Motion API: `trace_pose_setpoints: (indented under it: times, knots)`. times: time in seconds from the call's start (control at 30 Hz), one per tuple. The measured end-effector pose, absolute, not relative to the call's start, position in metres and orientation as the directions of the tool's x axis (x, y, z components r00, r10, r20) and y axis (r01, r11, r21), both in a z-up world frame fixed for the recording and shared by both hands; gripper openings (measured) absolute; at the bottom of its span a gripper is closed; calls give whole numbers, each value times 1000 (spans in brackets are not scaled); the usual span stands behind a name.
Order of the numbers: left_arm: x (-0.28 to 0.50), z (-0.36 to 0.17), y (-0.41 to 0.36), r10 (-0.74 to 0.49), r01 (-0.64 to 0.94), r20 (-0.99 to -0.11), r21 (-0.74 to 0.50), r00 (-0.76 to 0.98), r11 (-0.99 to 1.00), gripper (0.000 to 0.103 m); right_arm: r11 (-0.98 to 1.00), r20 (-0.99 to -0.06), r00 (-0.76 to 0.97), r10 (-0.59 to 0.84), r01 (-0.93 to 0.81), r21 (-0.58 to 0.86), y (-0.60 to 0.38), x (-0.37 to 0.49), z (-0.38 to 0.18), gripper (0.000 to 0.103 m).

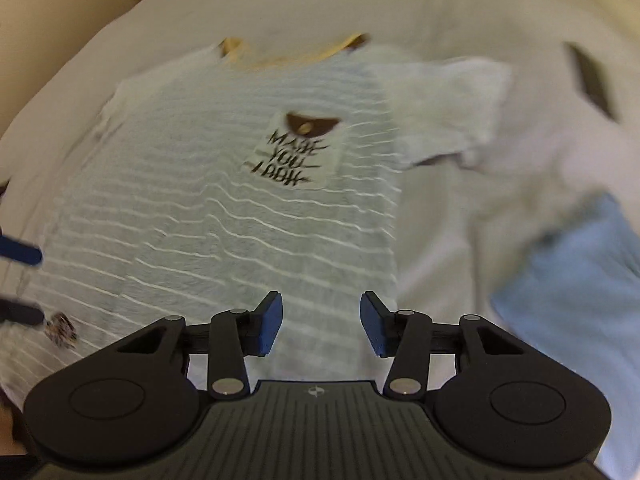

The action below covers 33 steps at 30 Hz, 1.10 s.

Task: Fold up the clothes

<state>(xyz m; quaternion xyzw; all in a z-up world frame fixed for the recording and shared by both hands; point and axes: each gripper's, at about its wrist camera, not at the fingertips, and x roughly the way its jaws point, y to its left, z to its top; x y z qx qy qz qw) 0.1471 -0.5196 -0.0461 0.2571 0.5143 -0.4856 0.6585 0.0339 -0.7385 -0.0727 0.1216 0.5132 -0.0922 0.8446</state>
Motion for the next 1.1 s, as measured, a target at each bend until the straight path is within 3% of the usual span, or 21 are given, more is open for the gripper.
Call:
trace_pose_setpoints:
  times: [0.07,0.17,0.33,0.43,0.6,0.63,0.7,0.77,0.87,1.03,1.1]
  knots:
    - [137,-68,-531,-321,901,-947,-152,-15,406,49,971,-900,435,27,201,126,-746,48,-92,44]
    - [122,-101,-544,-227,910,-973,-128,-39,393,44,991,-917,394,60,88,103,-758,63,-121,0]
    - [101,-121,-534,-123,944,-991,-82,-44,321,42,969,-914,400,-60,243,42,-812,53,-123,5]
    - [108,-103,-529,-229,933,-973,-113,-34,340,39,969,-890,454,-49,237,67,-819,43,-102,5]
    - [119,-100,-555,-343,949,-939,-126,-21,288,38,979,-863,489,126,78,187,-777,37,-87,7]
    - [120,-102,-563,-354,954,-935,-126,-23,271,38,982,-868,474,147,36,185,-766,36,-93,10]
    - [113,-116,-579,-327,970,-945,-101,-24,221,39,982,-879,441,183,-48,180,-744,35,-104,32]
    - [100,-131,-586,-279,987,-960,-41,4,154,40,982,-897,405,174,-133,131,-731,32,-119,25]
    - [87,-138,-579,-251,994,-967,14,41,108,38,991,-920,379,98,-124,55,-742,30,-134,0]
    - [77,-140,-543,-208,991,-978,9,37,130,37,999,-933,359,-13,34,-1,-790,25,-130,0]
    - [77,-134,-532,-213,990,-977,-7,24,141,36,998,-923,385,-11,67,17,-791,19,-117,5]
